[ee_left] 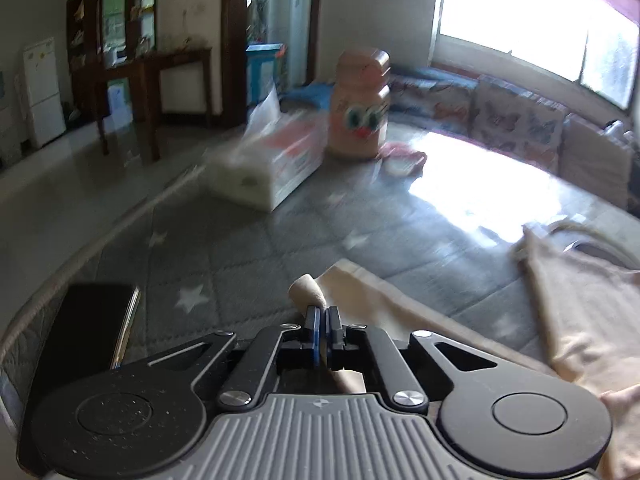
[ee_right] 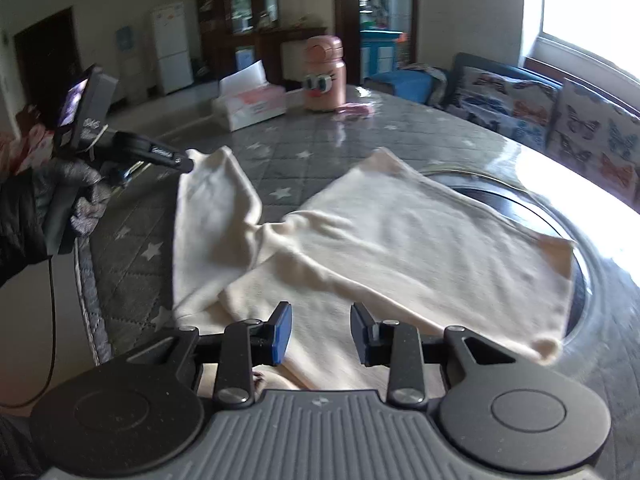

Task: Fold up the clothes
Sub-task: 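Grasp the sleeve with the left gripper and lay it across the body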

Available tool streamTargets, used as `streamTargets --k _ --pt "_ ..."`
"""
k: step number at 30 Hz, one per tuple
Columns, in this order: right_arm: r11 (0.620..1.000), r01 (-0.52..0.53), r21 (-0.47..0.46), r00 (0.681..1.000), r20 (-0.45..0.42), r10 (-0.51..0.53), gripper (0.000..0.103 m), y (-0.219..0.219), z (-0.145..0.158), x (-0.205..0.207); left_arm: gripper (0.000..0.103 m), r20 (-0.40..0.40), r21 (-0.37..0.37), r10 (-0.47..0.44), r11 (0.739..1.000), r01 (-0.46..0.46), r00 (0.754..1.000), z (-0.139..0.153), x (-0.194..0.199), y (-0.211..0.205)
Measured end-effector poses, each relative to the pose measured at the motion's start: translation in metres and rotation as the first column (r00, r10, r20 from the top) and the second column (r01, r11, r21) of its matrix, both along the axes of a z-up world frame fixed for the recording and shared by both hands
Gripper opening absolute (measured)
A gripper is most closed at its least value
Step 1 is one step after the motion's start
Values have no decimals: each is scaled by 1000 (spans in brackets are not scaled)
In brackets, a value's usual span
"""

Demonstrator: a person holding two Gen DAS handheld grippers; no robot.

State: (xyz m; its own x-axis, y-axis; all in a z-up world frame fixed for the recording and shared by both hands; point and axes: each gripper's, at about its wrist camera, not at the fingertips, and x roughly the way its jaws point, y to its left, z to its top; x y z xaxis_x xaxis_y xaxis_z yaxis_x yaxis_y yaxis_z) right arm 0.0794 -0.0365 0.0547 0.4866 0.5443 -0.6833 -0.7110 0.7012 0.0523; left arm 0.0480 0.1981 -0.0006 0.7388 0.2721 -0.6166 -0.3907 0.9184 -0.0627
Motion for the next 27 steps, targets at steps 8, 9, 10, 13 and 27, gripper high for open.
streamTargets --k 8,9,10,13,27 --pt "987 155 47 988 -8 -155 32 -44 0 4 3 182 26 -259 966 258 949 66 -15 -83" --pt "984 171 54 985 -9 -171 32 -50 0 4 3 198 28 -296 955 297 934 72 -16 -95" --pt "980 187 61 982 -11 -187 32 -55 -1 5 3 210 33 -334 942 335 919 76 -16 -107" --pt "971 227 76 974 -14 -227 32 -70 -2 5 3 237 40 -443 894 447 865 87 -18 -144" --pt "929 355 107 935 -55 -351 32 -120 -13 -1 20 90 22 -758 650 760 646 47 -15 -256"
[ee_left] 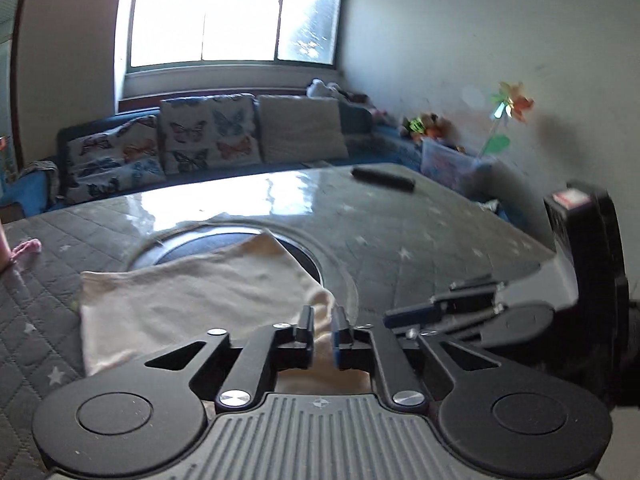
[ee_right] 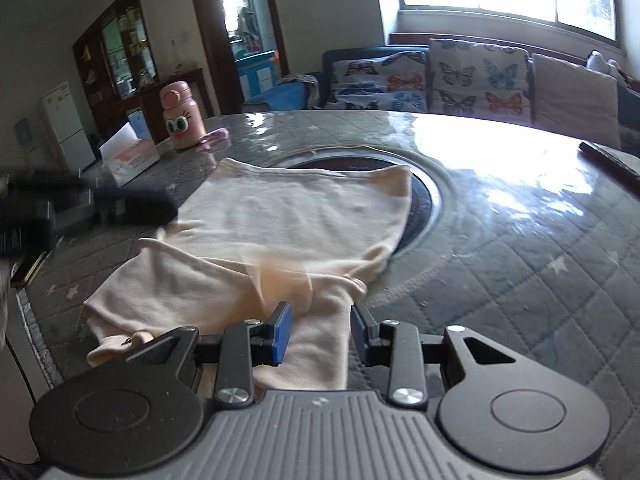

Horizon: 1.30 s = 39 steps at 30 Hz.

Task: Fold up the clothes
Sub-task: 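Grasp the sleeve with the left gripper and lay it across the body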

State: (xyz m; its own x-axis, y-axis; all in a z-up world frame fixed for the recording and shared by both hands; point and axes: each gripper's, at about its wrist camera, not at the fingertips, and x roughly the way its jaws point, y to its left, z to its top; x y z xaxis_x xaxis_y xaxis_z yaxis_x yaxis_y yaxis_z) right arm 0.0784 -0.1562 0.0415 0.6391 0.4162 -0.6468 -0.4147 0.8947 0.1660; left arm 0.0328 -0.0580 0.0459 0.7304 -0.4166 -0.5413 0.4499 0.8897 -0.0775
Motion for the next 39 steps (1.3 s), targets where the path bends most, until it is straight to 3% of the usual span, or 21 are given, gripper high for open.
streamTargets --k 2,9,16,20,21,24,26,29,32,35,39 --pt "1000 8 6 1000 -1 -8 32 -3 0 0 32 5 14 10 1000 -10 1000 -3 -4 7" --pt "999 -35 35 999 -14 36 33 7 1 2 35 -25 92 156 984 -153 987 -21 -15 69" --pt "997 -79 -4 995 -59 78 30 30 -15 7 48 -78 182 247 956 -230 966 -48 -43 116" --pt "996 -85 -38 995 -61 83 18 35 -18 7 51 -91 220 244 951 -219 966 -60 -56 120" --pt "995 -88 -44 995 -60 85 9 36 -18 7 51 -92 223 242 950 -216 966 -62 -58 119" --pt "994 -83 -68 996 -40 81 4 39 -13 6 50 -73 230 234 950 -212 969 -65 -59 116" --pt "994 -78 -72 997 -19 77 4 39 -7 5 23 -66 237 222 951 -201 973 -65 -58 113" --pt "995 -66 -70 997 26 68 3 37 6 1 7 -73 249 202 952 -178 977 -66 -58 111" --pt "995 -62 -76 997 38 65 3 36 11 -1 5 -70 263 193 950 -168 979 -68 -60 111" --pt "994 -61 -92 998 -5 60 4 38 -2 3 5 -74 269 193 949 -167 978 -65 -61 113" --pt "995 -43 -95 999 -22 41 4 34 -7 7 10 -84 243 187 956 -162 979 -54 -62 123"
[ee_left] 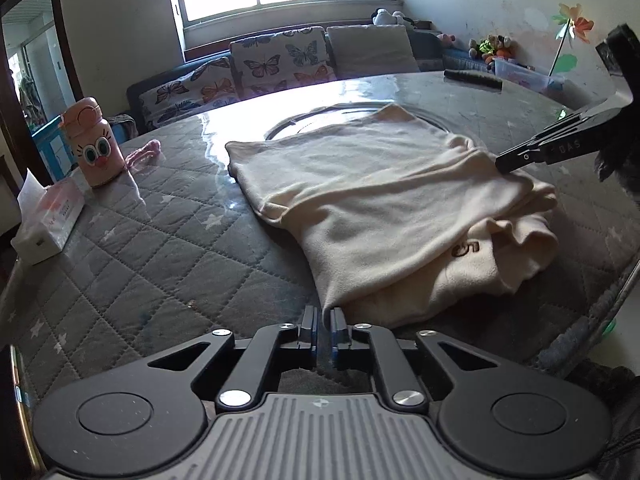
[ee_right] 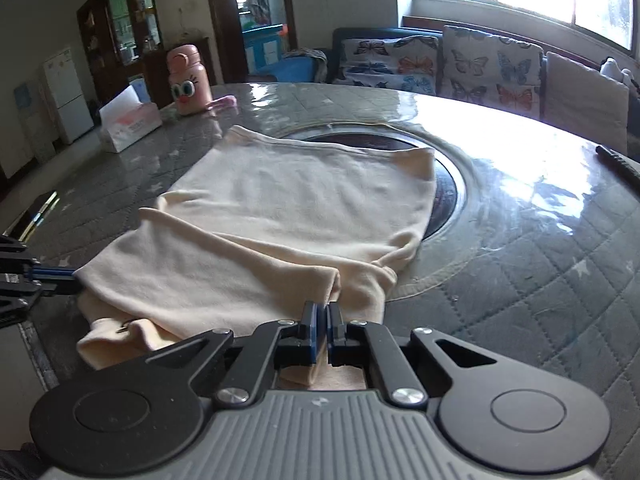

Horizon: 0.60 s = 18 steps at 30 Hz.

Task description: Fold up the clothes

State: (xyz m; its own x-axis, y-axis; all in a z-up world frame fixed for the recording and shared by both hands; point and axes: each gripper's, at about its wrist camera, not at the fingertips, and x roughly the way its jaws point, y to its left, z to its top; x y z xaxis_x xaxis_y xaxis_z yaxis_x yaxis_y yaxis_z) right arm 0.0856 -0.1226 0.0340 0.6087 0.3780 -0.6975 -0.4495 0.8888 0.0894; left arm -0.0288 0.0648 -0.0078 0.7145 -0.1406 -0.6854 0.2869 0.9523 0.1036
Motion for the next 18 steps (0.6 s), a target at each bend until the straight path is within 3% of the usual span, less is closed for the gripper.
streamTargets --k 8,13,18 --pt "998 -54 26 998 36 53 6 8 9 7 10 91 -51 -20 998 25 996 27 28 -6" --pt "996 -90 2 996 18 90 6 23 -5 16 10 75 -85 -28 996 35 997 12 67 -20" --pt "996 -84 -1 996 13 84 4 18 -12 23 10 34 -40 -12 999 13 999 -11 88 -24"
